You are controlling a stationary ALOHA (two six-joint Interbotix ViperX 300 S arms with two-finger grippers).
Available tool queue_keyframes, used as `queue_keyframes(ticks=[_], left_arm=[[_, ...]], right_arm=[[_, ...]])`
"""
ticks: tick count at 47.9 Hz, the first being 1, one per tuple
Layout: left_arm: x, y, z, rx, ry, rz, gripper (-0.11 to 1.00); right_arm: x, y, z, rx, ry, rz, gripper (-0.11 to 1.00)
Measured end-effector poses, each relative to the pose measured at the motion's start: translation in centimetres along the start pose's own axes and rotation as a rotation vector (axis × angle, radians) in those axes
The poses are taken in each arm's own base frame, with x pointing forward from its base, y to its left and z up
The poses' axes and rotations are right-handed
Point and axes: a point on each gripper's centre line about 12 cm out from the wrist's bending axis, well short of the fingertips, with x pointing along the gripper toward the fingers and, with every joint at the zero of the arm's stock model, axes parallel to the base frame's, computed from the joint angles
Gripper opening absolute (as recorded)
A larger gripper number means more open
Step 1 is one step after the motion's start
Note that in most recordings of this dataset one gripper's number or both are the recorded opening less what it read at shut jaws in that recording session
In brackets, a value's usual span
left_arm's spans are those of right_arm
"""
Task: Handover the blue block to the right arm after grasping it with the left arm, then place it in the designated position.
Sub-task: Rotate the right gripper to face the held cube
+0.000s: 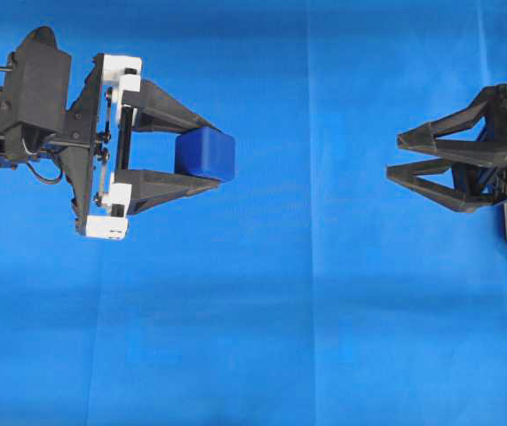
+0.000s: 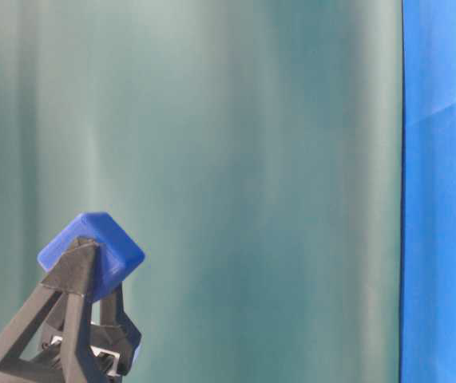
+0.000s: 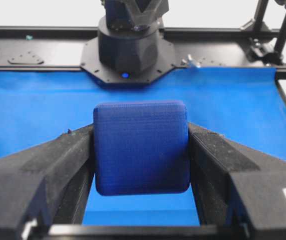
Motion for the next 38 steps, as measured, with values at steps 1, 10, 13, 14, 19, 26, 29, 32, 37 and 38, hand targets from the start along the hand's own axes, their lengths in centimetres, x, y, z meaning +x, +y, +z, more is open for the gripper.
queue_keyframes(ticks=[1, 10, 13, 14, 19, 26, 29, 32, 37, 38], left_arm=[[0.0, 0.0, 0.0, 0.0, 0.0, 0.0, 0.49], [-0.04, 0.0, 0.05, 0.0, -0.002, 0.0, 0.49], [0.0, 0.0, 0.0, -0.002, 0.0, 0.0, 0.49], [-0.01, 0.0, -0.06, 0.0, 0.002, 0.0, 0.49], [-0.01, 0.0, -0.04, -0.002, 0.0, 0.0, 0.49], [0.0, 0.0, 0.02, -0.002, -0.002, 0.0, 0.49], [-0.01, 0.0, -0.04, -0.002, 0.0, 0.0, 0.49], [-0.01, 0.0, -0.05, 0.0, 0.0, 0.0, 0.49], [-0.01, 0.0, -0.04, -0.002, 0.0, 0.0, 0.49], [0.0, 0.0, 0.02, -0.002, -0.002, 0.0, 0.49]], right_arm=[[0.0, 0.0, 0.0, 0.0, 0.0, 0.0, 0.97], [0.08, 0.11, -0.06, -0.001, 0.003, 0.005, 0.97], [0.08, 0.08, -0.03, -0.001, 0.001, 0.003, 0.97], [0.11, 0.12, -0.05, 0.001, 0.001, 0.005, 0.97], [0.11, 0.05, 0.02, -0.001, -0.004, -0.001, 0.97], [0.11, -0.01, 0.08, -0.002, -0.01, -0.006, 0.97], [0.11, -0.03, 0.09, -0.002, -0.011, -0.007, 0.96], [0.11, -0.02, 0.1, -0.002, -0.011, -0.007, 0.96], [0.11, -0.03, 0.09, -0.001, -0.011, -0.007, 0.96], [0.11, -0.03, 0.09, -0.002, -0.011, -0.007, 0.96]])
